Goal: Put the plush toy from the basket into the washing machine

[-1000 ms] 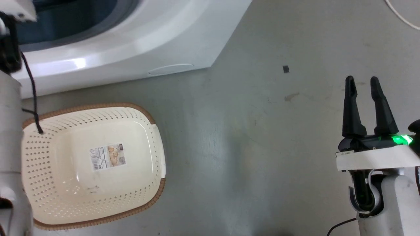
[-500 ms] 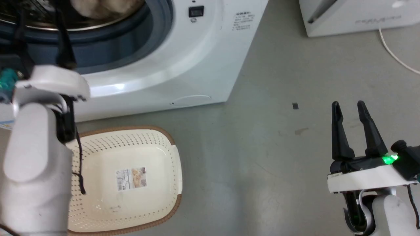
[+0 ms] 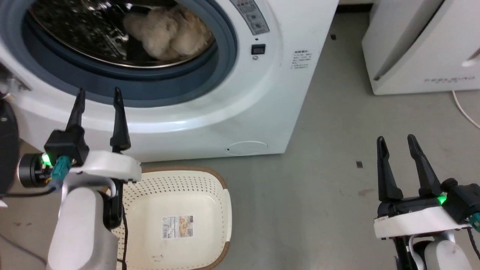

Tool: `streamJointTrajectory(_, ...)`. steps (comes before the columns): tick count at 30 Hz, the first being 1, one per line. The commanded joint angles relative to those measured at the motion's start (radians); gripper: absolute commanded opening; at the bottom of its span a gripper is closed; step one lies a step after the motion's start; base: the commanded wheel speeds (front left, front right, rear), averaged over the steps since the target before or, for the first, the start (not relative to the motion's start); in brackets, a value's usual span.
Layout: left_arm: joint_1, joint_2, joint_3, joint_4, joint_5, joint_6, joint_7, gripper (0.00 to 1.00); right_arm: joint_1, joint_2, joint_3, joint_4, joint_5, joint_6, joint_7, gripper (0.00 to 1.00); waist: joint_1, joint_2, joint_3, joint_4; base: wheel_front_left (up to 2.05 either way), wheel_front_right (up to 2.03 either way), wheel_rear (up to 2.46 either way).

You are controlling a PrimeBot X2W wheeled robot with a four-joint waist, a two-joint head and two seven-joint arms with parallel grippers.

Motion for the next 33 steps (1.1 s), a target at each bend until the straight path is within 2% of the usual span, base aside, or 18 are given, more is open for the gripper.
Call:
streamJointTrajectory(1, 0.034, -0.006, 0.017, -0.020, 0.003, -0.008, -0.005, 1.00, 0.017, 0.000, 0.002, -0.008, -0.013, -0.001, -0.005, 1.00, 0.0001, -0.0001, -0.033, 0.024, 0.00, 0.00, 0.00)
streamJointTrajectory(19, 0.355, -0.073, -0.017, -0.131, 0.068, -0.023, -0.005, 1.00, 0.149, 0.000, -0.024, -0.049, -0.087, -0.001, -0.005, 1.00, 0.0001, -0.0001, -0.203, 0.080, 0.00, 0.00, 0.00)
streamJointTrajectory(33, 0.419, -0.095, -0.035, -0.157, 0.050, -0.027, -0.005, 1.00, 0.200, 0.000, -0.040, -0.049, -0.080, -0.001, -0.005, 1.00, 0.0001, -0.0001, -0.249, 0.108, 0.00, 0.00, 0.00)
